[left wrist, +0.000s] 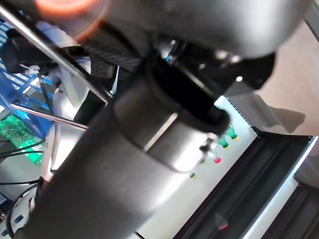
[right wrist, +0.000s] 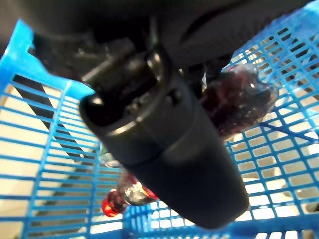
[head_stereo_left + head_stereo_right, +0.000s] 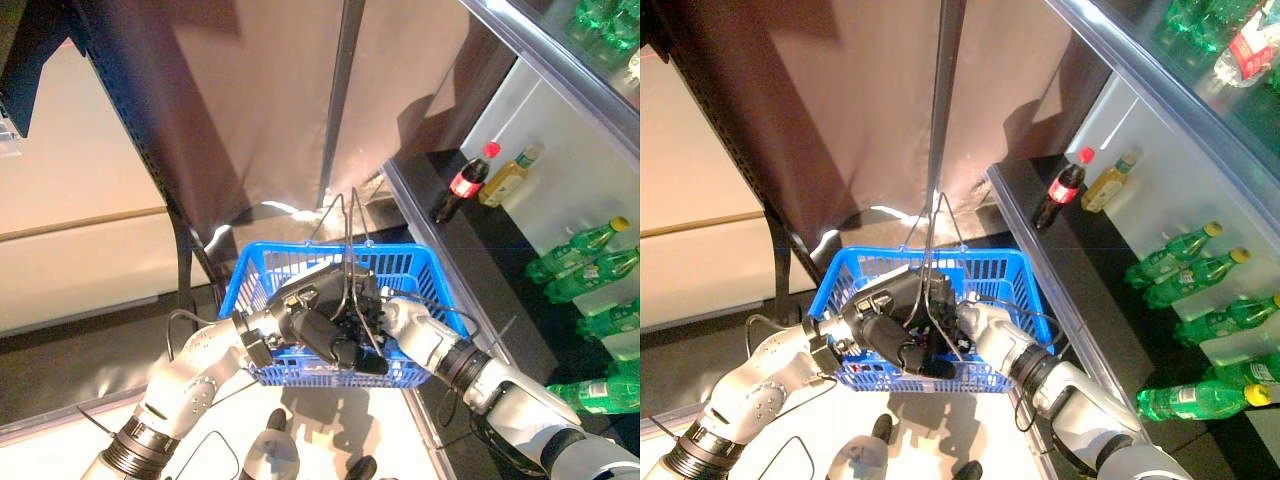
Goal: Pick up the drink and place into the basket.
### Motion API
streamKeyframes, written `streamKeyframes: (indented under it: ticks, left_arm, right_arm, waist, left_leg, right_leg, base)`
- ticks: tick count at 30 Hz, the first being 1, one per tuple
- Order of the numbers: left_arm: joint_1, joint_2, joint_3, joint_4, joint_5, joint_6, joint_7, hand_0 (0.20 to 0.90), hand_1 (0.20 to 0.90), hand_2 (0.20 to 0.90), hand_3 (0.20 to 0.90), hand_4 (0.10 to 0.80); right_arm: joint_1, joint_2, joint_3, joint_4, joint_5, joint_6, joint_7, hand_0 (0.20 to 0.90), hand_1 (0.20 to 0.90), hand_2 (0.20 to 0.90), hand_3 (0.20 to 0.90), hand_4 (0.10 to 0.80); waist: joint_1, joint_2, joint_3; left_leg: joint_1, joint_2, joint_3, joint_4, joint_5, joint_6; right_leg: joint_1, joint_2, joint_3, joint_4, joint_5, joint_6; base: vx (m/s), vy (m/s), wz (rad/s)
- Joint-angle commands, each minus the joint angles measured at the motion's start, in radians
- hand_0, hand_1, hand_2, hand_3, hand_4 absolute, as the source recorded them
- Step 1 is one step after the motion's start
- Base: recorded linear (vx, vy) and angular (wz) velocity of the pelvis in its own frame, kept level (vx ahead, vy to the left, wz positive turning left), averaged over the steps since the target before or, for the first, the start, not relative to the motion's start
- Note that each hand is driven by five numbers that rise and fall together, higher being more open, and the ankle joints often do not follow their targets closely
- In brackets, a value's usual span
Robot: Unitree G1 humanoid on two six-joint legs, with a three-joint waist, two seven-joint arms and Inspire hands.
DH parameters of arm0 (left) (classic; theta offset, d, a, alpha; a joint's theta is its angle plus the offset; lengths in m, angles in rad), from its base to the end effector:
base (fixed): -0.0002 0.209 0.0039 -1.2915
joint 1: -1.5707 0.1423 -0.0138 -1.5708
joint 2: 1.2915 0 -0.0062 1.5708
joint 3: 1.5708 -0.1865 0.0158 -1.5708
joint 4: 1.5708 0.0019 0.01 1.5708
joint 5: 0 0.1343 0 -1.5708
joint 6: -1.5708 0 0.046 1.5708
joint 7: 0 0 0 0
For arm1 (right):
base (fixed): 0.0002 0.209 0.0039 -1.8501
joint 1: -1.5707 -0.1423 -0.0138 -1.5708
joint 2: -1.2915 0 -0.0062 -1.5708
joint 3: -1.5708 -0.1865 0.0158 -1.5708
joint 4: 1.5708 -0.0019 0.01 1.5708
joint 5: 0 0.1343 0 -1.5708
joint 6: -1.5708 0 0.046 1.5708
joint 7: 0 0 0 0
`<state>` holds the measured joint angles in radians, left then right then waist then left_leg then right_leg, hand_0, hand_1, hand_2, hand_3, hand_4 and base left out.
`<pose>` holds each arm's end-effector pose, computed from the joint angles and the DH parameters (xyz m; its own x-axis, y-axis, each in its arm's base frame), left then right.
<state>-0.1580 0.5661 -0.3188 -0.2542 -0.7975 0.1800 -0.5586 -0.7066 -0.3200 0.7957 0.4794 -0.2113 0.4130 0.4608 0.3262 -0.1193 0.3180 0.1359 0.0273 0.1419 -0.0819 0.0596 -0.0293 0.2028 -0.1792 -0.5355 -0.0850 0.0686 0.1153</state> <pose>0.2126 0.1668 0.1013 0.5034 -0.8567 0.1124 0.8602 0.4846 -0.1588 0.2935 -0.0931 0.0681 0.6008 0.4223 -0.6787 -0.7961 0.2392 -0.5559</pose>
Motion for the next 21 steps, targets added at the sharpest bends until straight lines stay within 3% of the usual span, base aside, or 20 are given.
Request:
streamKeyframes:
  ticks: [1,13,21]
  left_arm:
    - [-0.155,-0.184,0.04,-0.25,-0.109,-0.238,-0.037,0.3,0.3,0.3,0.2,0.1]
    - [-0.079,-0.156,0.157,-0.173,-0.057,-0.284,0.147,0.3,0.3,0.3,0.2,0.1]
    - [-0.065,-0.153,0.179,-0.142,0.011,-0.314,0.259,0.3,0.3,0.3,0.2,0.1]
  right_arm:
    - [-0.05,-0.019,-0.032,-0.041,0.006,-0.02,-0.103,0.9,0.9,0.9,0.9,0.8]
    - [0.034,-0.099,-0.197,-0.202,0.074,-0.009,-0.239,0.9,0.9,0.9,0.9,0.8]
    - [0.083,-0.126,-0.268,-0.301,0.108,-0.011,-0.29,0.9,0.9,0.9,0.9,0.8]
  waist:
    - [0.004,0.012,-0.259]
    - [-0.028,0.02,-0.242]
    - [-0.053,0.023,-0.233]
  left_leg:
    - [0.001,-0.034,-0.025,-0.004,-0.062,0.003]
    - [0.009,-0.028,-0.009,-0.003,-0.067,0.006]
    - [0.014,-0.025,0.008,-0.001,-0.071,0.009]
  right_leg:
    - [0.011,0.009,0.02,0.022,-0.017,0.035]
    - [0.002,0.011,0.043,0.019,-0.011,0.038]
    - [-0.002,0.01,0.059,0.018,-0.008,0.043]
  base:
    - [0.0,0.0,0.0]
    - [-0.024,0.003,-0.04]
    - [-0.021,-0.001,-0.07]
